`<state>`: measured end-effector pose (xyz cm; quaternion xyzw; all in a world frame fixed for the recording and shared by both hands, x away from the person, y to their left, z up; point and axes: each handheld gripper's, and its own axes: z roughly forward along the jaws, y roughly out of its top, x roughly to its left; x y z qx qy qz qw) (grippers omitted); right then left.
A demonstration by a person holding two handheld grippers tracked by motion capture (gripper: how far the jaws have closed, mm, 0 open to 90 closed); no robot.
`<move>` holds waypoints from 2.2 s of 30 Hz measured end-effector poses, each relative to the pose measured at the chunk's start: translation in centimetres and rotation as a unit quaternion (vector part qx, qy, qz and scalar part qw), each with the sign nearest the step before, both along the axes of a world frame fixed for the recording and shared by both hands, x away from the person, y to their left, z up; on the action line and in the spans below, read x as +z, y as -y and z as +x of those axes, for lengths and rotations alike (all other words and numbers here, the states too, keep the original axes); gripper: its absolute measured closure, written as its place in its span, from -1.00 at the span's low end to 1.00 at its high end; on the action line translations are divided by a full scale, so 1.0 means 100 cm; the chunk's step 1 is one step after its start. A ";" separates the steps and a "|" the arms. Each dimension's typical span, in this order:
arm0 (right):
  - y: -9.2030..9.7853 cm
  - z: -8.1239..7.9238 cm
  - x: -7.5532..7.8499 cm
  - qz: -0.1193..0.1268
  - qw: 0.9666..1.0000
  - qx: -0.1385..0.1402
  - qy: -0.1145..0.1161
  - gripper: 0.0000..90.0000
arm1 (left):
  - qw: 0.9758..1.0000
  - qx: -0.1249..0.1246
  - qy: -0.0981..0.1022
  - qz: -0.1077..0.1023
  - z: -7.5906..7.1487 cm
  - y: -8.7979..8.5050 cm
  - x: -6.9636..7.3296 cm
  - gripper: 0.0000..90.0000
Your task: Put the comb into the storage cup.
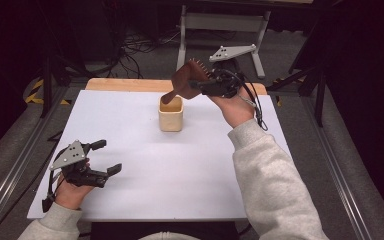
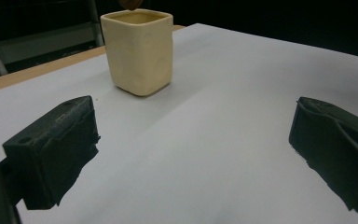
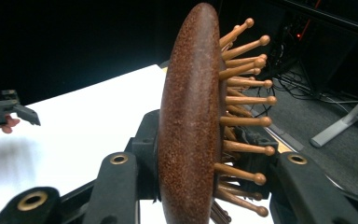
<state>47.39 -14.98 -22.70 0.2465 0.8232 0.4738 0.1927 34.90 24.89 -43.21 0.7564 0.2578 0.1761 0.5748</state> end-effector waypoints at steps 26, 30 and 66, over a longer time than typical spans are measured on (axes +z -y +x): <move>-0.005 0.027 -0.018 -0.015 0.999 -0.017 -0.031 0.28 | 1.000 0.002 -0.003 0.002 0.001 -0.001 -0.001 -0.95; -0.008 0.032 -0.022 -0.018 0.999 -0.017 -0.040 0.27 | 1.000 0.000 -0.002 0.003 0.002 -0.002 -0.001 -0.95; -0.034 0.058 -0.057 -0.061 0.993 -0.013 -0.102 0.21 | 1.000 -0.003 -0.003 0.001 0.001 -0.001 -0.002 -0.96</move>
